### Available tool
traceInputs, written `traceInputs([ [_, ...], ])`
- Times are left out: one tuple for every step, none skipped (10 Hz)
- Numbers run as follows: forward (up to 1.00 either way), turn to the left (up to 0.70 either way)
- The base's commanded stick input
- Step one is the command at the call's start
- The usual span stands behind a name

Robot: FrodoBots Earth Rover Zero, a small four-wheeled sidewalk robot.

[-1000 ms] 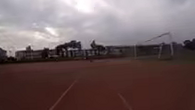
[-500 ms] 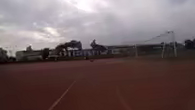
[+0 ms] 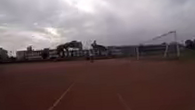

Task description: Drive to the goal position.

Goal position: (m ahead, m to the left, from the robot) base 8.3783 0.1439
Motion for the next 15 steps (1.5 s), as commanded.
traceInputs([
  [0.7,0.0],
  [0.7,0.0],
  [0.7,0.0],
  [0.7,0.0],
  [0.7,0.0],
  [0.7,0.0],
  [0.7,0.0],
  [0.7,0.0],
  [0.7,0.0],
  [0.7,0.0],
  [0.7,0.0],
  [0.7,0.0],
  [0.7,0.0],
  [0.7,0.0],
  [0.7,0.0],
])
